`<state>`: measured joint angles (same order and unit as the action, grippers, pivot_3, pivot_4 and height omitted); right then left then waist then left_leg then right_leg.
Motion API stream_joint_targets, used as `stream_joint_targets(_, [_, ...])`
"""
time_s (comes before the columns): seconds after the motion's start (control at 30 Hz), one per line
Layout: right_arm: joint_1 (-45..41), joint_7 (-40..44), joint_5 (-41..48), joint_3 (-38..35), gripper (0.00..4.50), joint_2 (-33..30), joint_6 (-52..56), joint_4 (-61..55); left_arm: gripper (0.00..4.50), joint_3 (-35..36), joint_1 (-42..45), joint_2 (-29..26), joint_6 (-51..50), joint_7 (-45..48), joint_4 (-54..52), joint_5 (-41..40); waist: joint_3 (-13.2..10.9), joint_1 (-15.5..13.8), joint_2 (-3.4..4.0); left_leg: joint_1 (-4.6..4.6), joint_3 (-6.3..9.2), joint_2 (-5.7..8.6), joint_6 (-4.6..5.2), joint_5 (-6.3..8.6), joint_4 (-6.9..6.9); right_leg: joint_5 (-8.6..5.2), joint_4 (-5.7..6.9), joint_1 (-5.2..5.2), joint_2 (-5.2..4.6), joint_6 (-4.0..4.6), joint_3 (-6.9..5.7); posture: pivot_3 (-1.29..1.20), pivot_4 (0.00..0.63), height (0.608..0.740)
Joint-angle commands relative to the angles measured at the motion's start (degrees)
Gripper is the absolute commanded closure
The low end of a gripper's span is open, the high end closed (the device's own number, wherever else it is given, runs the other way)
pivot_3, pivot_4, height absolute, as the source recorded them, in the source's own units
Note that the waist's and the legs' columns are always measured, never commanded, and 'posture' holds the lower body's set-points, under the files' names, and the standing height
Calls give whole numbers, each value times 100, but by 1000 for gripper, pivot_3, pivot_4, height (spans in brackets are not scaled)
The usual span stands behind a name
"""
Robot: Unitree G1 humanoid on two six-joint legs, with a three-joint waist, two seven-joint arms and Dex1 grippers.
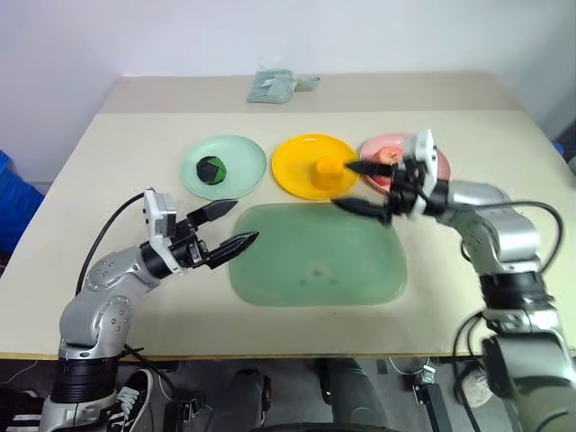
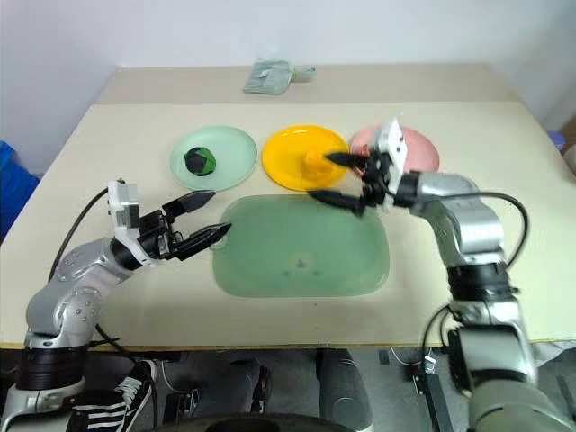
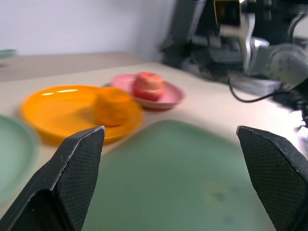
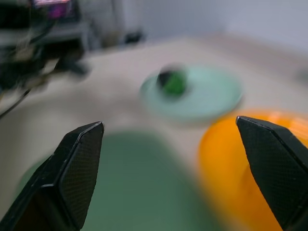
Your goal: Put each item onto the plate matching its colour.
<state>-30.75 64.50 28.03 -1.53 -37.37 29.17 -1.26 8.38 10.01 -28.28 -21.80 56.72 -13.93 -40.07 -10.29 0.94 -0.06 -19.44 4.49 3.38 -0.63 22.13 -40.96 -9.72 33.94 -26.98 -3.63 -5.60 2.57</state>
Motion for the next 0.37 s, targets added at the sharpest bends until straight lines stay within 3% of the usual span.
stream_joint_targets(0.03, [644, 73, 524, -411, 18, -523, 569, -1227, 0, -216, 237, -87, 131, 510, 294, 38, 0, -23, 0, 8, 2, -2, 11, 6, 0, 0, 1, 7, 3, 0, -2, 0, 150, 740])
stream_joint_targets(0.2, [1929, -160, 990, -1069, 18, -1016, 970, -2532, 0, -371, 707, -279, 398, 1355, 1133, 209, 0, -12, -1, 23, 9, -13, 7, 4, 1, 0, 9, 20, 20, 0, -10, 0, 150, 740])
stream_joint_targets(0.37, [2089, -520, 1056, -1244, 18, -1137, 1099, -2663, 0, -434, 1199, -224, 719, 1645, 1849, 451, 0, -22, -1, 36, 4, -11, 7, 4, -2, 0, 8, 31, 15, 0, -9, 0, 150, 740])
